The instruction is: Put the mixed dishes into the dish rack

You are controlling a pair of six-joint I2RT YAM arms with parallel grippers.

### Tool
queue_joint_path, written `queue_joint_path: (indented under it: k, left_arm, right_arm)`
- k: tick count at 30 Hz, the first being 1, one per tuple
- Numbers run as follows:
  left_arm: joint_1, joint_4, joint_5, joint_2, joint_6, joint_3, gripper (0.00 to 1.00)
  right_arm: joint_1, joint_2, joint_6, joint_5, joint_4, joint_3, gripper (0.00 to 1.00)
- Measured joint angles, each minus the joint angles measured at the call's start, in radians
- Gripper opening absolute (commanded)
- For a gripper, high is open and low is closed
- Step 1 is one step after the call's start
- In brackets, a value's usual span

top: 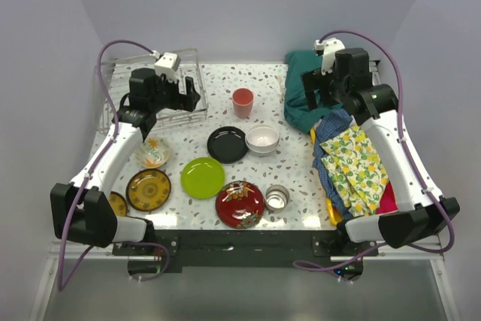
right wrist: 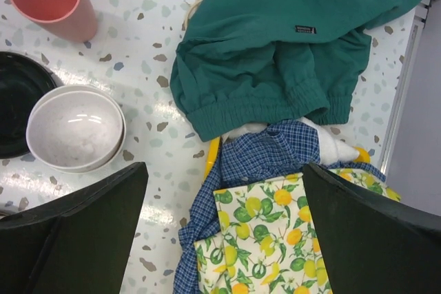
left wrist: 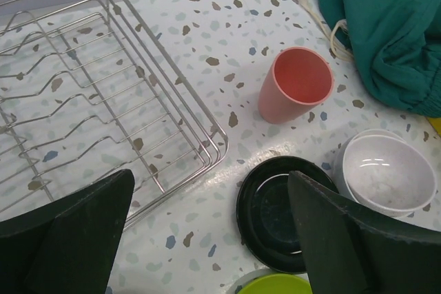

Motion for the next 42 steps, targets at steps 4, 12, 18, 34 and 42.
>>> queue_joint_path:
  k: [4, 12, 18, 34, 42]
  left_arm:
    - [-0.005, -0.013, 0.07, 0.0, 0.005, 0.0, 0.94]
    - [-0.027, -0.117, 0.163, 0.03, 0.054, 0.001, 0.91]
    - [-0.027, -0.165, 0.149, 0.031, 0.082, 0.001, 0.91]
    - [-0.027, -0.229, 0.185, 0.019, 0.17, -0.041, 0.79]
    - [-0.027, -0.267, 0.17, 0.028, 0.204, -0.027, 0.8]
  right_arm:
    - [0.0, 0.0, -0.054, -0.07, 0.017, -0.006, 0.99]
    - [0.002, 0.167, -0.093, -0.278, 0.046, 0.047, 0.96]
    - [0.003, 0.401, -0.083, -0.346, 0.033, 0.074, 0.93]
    - [0.049, 0.671, -0.108, -0.453, 0.01, 0.147, 0.74]
    - [0.06, 0.774, -0.153, -0.463, 0.0, 0.195, 0.59]
